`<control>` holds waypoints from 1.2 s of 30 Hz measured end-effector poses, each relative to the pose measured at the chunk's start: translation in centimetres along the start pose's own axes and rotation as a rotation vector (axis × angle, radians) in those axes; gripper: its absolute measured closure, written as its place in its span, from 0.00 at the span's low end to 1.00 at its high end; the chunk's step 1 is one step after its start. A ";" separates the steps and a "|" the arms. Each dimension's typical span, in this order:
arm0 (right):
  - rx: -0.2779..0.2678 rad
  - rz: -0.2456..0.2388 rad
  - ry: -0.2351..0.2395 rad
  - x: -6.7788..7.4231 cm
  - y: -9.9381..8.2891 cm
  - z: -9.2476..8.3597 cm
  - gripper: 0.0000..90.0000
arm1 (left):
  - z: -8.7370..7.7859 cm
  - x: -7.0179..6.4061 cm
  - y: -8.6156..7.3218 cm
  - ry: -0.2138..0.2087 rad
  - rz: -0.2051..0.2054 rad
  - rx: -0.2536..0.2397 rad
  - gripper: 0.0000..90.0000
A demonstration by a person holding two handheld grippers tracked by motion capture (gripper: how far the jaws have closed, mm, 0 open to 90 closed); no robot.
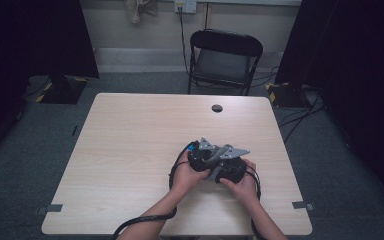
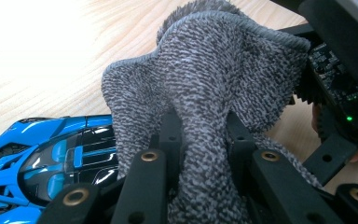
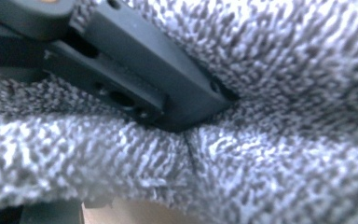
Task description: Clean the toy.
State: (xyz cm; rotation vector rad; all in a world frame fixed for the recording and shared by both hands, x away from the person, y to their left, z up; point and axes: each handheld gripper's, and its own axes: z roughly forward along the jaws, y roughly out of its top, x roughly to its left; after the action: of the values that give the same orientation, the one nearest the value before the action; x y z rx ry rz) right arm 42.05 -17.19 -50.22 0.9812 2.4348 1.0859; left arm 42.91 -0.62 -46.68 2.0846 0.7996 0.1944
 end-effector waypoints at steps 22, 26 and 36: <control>0.001 -0.001 0.000 0.0 0.0 0.0 0.27 | 0.2 1.6 1.0 0.074 -0.016 0.011 0.82; 0.001 -0.001 0.000 0.0 0.0 0.0 0.27 | 0.3 2.4 1.2 0.097 -0.032 0.004 0.82; 0.001 -0.001 0.000 0.0 0.0 0.0 0.27 | 0.2 3.8 1.2 0.132 -0.055 0.005 0.82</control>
State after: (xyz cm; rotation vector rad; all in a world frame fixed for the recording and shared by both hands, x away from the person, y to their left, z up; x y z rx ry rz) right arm 42.04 -17.19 -50.22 0.9804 2.4355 1.0851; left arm 46.52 1.03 -46.44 2.0679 0.9366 0.3027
